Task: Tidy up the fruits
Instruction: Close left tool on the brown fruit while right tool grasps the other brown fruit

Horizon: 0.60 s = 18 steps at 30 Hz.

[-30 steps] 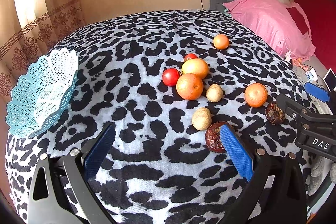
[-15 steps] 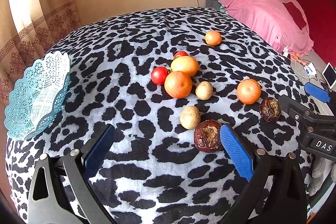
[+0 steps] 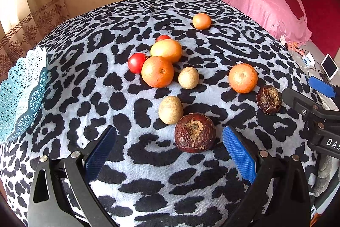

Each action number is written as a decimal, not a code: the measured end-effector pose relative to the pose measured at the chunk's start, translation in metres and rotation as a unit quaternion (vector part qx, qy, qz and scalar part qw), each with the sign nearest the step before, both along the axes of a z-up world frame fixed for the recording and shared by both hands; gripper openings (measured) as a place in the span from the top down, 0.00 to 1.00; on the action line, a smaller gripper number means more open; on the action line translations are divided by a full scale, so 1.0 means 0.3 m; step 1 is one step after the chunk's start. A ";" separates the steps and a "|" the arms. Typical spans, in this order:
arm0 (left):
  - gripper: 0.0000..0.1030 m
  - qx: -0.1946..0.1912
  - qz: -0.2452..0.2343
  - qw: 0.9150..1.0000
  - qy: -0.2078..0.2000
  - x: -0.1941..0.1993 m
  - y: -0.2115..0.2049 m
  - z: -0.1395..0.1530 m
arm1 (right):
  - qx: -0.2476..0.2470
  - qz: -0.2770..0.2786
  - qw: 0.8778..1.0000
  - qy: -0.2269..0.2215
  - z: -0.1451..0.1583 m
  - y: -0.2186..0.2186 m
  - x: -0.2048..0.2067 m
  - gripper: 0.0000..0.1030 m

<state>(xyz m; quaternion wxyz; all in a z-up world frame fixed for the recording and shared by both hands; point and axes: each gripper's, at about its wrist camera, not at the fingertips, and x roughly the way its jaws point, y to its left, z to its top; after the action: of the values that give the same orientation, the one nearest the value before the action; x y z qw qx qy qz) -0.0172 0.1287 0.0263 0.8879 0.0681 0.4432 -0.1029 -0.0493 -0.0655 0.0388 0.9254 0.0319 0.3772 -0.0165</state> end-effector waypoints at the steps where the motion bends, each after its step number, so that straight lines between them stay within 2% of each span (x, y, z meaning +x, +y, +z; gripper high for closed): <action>1: 0.02 0.000 0.000 1.000 0.003 0.006 -0.003 -0.004 | 0.000 0.000 1.000 0.000 0.000 -0.001 0.001 0.05; 8: 0.03 -0.014 -0.017 1.000 0.011 0.017 -0.028 -0.019 | -0.003 0.009 1.000 0.003 -0.008 0.012 0.013 0.05; 10: 0.10 -0.016 -0.024 1.000 0.013 0.018 -0.035 -0.024 | -0.003 0.010 1.000 0.004 -0.012 0.016 0.015 0.05; 12: 0.22 -0.024 -0.031 0.999 0.021 0.020 -0.038 -0.035 | -0.003 0.010 1.000 0.005 -0.013 0.017 0.016 0.05; 14: 0.25 -0.026 -0.034 0.999 0.021 0.017 -0.038 -0.042 | -0.003 0.010 1.000 0.005 -0.013 0.017 0.016 0.05; 16: 0.34 -0.027 -0.037 0.999 0.017 0.013 -0.041 -0.039 | -0.002 0.010 1.000 0.005 -0.015 0.020 0.018 0.05; 18: 0.46 -0.035 -0.040 0.998 0.016 0.008 -0.035 -0.033 | -0.003 0.010 1.000 0.005 -0.015 0.021 0.019 0.05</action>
<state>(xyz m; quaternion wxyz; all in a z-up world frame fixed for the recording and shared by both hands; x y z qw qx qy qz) -0.0148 0.1181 0.0165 0.8777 0.0531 0.4505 -0.1549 -0.0436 -0.0590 0.0342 0.9238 0.0250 0.3819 -0.0087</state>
